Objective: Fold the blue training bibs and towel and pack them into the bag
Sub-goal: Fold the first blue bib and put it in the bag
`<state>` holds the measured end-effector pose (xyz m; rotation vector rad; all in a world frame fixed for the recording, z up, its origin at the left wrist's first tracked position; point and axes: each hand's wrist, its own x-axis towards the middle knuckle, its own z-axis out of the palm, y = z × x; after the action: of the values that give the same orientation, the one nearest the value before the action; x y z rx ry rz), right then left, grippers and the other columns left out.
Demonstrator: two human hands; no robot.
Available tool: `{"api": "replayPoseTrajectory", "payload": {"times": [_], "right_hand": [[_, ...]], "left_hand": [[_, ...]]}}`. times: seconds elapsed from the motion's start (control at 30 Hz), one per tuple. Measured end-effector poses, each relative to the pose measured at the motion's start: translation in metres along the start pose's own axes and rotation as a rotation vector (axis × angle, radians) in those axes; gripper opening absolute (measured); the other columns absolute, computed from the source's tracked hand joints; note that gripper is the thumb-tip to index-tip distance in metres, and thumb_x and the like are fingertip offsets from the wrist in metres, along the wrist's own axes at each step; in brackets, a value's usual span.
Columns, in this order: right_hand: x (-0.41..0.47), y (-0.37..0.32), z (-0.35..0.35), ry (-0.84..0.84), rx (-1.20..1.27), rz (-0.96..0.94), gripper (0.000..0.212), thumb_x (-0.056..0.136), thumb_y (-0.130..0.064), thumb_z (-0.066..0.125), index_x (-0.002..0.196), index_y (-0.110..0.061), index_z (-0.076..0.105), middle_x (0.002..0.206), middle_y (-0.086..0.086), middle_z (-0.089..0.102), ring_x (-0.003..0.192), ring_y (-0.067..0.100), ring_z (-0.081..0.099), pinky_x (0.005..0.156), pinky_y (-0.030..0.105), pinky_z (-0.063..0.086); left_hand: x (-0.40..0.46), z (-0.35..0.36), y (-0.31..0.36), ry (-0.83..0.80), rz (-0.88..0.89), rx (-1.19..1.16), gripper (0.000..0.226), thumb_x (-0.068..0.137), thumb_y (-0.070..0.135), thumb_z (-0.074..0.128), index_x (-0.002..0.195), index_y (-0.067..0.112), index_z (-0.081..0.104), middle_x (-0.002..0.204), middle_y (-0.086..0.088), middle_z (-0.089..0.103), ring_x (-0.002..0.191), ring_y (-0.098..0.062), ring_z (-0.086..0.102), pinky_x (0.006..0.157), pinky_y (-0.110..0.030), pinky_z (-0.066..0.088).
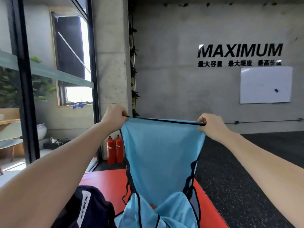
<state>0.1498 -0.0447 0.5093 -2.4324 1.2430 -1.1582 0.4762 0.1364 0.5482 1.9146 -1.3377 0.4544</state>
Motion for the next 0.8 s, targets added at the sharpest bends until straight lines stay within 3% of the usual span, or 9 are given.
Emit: {"api": "replayPoseTrajectory", "payload": {"times": [0.13,0.3,0.43,0.5,0.67,0.73,0.8], "right_hand": [[0.012,0.018,0.022,0.035,0.007,-0.028,0.014,0.093,-0.007,0.06,0.091,-0.018,0.068,0.079,0.0,0.072,0.075,0.012,0.066,0.066,0.028,0.046],[0.014,0.047,0.068,0.017,-0.001,-0.036,0.015,0.098,-0.014,0.058,0.096,-0.02,0.071,0.089,-0.001,0.072,0.081,0.016,0.065,0.081,0.036,0.053],[-0.008,0.075,0.114,-0.112,-0.003,0.003,0.015,0.098,-0.016,0.059,0.103,-0.02,0.073,0.094,-0.006,0.065,0.087,0.013,0.058,0.078,0.029,0.044],[-0.029,0.091,0.141,-0.194,-0.019,0.037,0.016,0.096,-0.015,0.061,0.102,-0.02,0.074,0.097,-0.005,0.067,0.09,0.013,0.06,0.079,0.027,0.043],[-0.105,0.13,0.213,-0.467,-0.11,0.07,0.026,0.09,-0.02,0.069,0.116,-0.017,0.071,0.116,0.001,0.071,0.109,0.02,0.066,0.09,0.026,0.045],[-0.138,0.135,0.236,-0.519,-0.088,0.083,0.026,0.09,-0.026,0.066,0.116,-0.023,0.069,0.117,-0.005,0.071,0.108,0.014,0.065,0.093,0.028,0.048],[-0.168,0.133,0.255,-0.562,0.002,0.114,0.012,0.091,-0.033,0.064,0.102,-0.028,0.069,0.106,-0.01,0.072,0.09,0.004,0.065,0.087,0.032,0.053]], "left_hand": [[0.01,0.024,-0.012,-0.014,0.034,0.046,0.01,0.087,0.005,0.067,0.088,0.012,0.075,0.081,0.004,0.066,0.08,-0.013,0.06,0.072,-0.022,0.041],[0.008,0.065,-0.028,-0.033,0.019,0.037,0.009,0.089,0.015,0.069,0.089,0.012,0.077,0.085,0.002,0.07,0.073,-0.007,0.056,0.058,-0.014,0.035],[-0.033,0.112,-0.056,-0.09,-0.042,-0.003,0.008,0.086,0.02,0.073,0.085,0.014,0.079,0.084,0.003,0.073,0.08,-0.014,0.062,0.074,-0.03,0.049],[-0.066,0.141,-0.074,-0.168,-0.101,-0.044,0.007,0.086,0.02,0.074,0.085,0.016,0.079,0.083,0.003,0.073,0.081,-0.015,0.066,0.075,-0.03,0.053],[-0.172,0.218,-0.118,-0.583,-0.158,0.105,0.027,0.084,0.03,0.074,0.109,0.021,0.074,0.111,0.004,0.072,0.105,-0.017,0.064,0.091,-0.03,0.049],[-0.213,0.237,-0.123,-0.591,-0.195,0.087,0.024,0.083,0.034,0.069,0.106,0.03,0.074,0.107,0.012,0.072,0.103,-0.014,0.064,0.088,-0.031,0.051],[-0.247,0.251,-0.12,-0.533,-0.235,0.005,0.02,0.084,0.033,0.067,0.103,0.033,0.074,0.102,0.017,0.071,0.098,-0.007,0.065,0.084,-0.03,0.052]]}}
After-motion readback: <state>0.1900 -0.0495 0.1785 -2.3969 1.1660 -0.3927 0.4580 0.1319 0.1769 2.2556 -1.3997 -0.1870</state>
